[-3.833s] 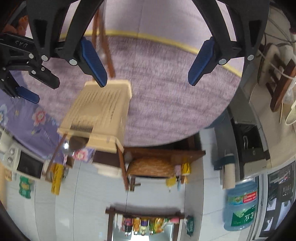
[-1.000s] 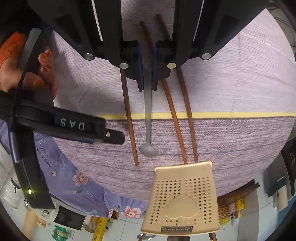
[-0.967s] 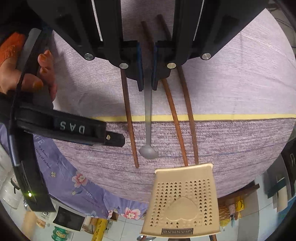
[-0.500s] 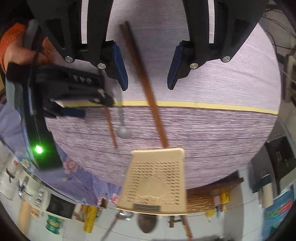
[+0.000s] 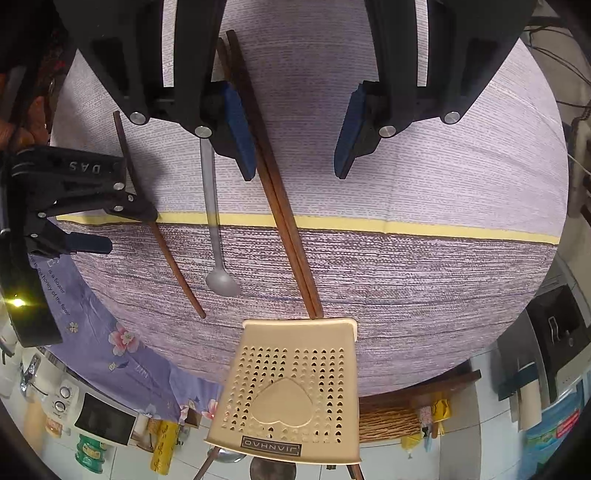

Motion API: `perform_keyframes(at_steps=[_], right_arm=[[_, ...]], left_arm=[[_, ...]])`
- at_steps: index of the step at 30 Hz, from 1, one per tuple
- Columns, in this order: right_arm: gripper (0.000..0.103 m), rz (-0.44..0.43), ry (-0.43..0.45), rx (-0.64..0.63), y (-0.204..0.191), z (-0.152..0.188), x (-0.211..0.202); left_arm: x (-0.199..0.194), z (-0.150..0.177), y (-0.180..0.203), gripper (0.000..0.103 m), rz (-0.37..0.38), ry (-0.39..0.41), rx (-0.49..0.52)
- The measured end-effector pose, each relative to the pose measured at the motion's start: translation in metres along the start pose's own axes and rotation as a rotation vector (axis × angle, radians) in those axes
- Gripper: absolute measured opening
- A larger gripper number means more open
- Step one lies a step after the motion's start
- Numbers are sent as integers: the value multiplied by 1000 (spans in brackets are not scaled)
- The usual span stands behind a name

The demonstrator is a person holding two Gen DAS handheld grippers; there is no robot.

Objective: Organize utensils
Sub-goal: 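Grasp a brown chopstick with the left tool while the right grasps another brown chopstick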

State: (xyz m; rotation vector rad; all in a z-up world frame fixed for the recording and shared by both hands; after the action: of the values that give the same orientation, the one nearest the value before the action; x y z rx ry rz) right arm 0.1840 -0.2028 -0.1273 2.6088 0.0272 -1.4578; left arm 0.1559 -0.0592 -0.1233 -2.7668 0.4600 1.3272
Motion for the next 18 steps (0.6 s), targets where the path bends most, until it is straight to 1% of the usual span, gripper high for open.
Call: perform_keyframes(at_steps=[3,7,11,14,18], right_arm=[[79,-24,32,56,6,0,-1],[79,-55,64,100,8,-2,-1],[80,-57,78,109,5,-6,1],[80,-60,79,110,5,-6,2],[80,-61,85,133,8,-7,4]], left_arm=[[3,1,-1,44,-8,-11,3],[4,1,-1,44,-8,-10,4],[6,-1,-1,44,-16,-7,16],[4,1,-11,42,-12,-8,4],[5,-2,-13,43,-14,-11,-8]])
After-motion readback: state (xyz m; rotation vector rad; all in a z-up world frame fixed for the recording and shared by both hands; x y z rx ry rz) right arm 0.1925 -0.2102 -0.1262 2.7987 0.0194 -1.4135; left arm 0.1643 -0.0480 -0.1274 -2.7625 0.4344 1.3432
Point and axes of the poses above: each gripper's, at about its wrist camera, not at the fingertips, and x roughly the way its jaws point, y to its right, z to its underside, the point moved 8 cm from there along x, roughly the way its jaws point, and after that the axes turned 2 degrees about y, right-handed, at the moved point
